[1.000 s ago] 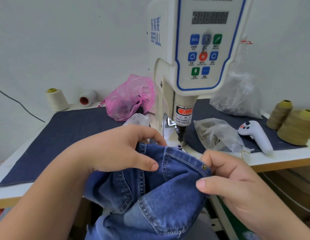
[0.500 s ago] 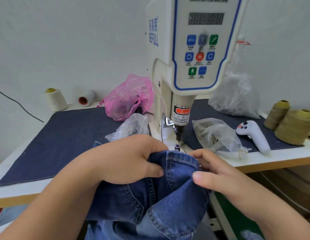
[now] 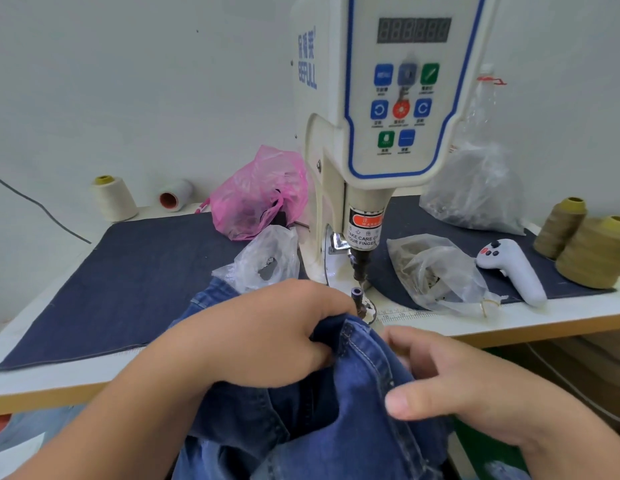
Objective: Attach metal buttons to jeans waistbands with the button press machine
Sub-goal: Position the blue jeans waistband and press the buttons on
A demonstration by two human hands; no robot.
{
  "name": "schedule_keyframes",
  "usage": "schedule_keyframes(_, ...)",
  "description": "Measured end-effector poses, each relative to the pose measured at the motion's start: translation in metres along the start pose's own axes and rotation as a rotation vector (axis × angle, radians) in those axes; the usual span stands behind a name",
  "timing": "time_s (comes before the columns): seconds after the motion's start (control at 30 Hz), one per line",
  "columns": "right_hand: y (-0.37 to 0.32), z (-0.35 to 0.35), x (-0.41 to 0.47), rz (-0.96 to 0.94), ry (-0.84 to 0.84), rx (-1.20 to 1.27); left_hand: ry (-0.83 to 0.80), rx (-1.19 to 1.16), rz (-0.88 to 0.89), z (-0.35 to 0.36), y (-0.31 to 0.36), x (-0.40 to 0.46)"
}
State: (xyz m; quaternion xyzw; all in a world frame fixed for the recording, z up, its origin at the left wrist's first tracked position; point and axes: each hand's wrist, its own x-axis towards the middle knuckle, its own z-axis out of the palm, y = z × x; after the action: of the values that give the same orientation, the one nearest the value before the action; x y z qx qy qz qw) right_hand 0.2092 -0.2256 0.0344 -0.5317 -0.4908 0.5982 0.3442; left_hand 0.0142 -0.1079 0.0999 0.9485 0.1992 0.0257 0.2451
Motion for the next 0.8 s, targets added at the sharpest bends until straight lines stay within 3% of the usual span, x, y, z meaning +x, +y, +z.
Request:
schedule_keyframes(0.1, 0.000, 0.002, 0.003, -0.039, -0.072, 0.083, 0.006, -0.061, -0.008, 0.003, -0.003, 0.002)
schedule_keyframes(0.2, -0.003, 0.016, 0.010, -0.170, -0.281, 0.070, 0.026, -0.066, 0.028, 0.007, -0.002, 0.001)
schedule_keyframes(0.33, 0.003, 0.012, 0.008, -0.126, -0.074, 0.089, 0.038, -0.096, 0.046, 0.006, -0.005, 0.002)
schedule_keyframes(0.43, 0.003, 0.005, 0.002, -0.154, 0.035, 0.085, -0.048, -0.139, -0.012, 0.004, -0.009, 0.003)
schedule_keyframes(0.53, -0.006, 0.005, -0.003, -0.236, 0.139, -0.038, -0.243, -0.421, -0.066, 0.001, -0.012, 0.002)
schedule_keyframes(0.6, -0.008, 0.004, -0.005, -0.286, 0.217, -0.065, -0.190, -0.535, -0.049, 0.004, -0.014, 0.005)
schedule_keyframes(0.67, -0.011, 0.005, -0.007, -0.317, 0.210, -0.065, -0.019, -0.369, -0.017, 0.010, -0.015, 0.012)
schedule_keyframes(0.7, -0.012, 0.006, -0.007, -0.322, 0.192, -0.077, -0.015, -0.368, -0.008, 0.012, -0.015, 0.015)
schedule_keyframes(0.8, -0.012, 0.005, -0.009, -0.314, 0.148, -0.114, -0.204, -0.562, -0.027, 0.013, -0.023, 0.019)
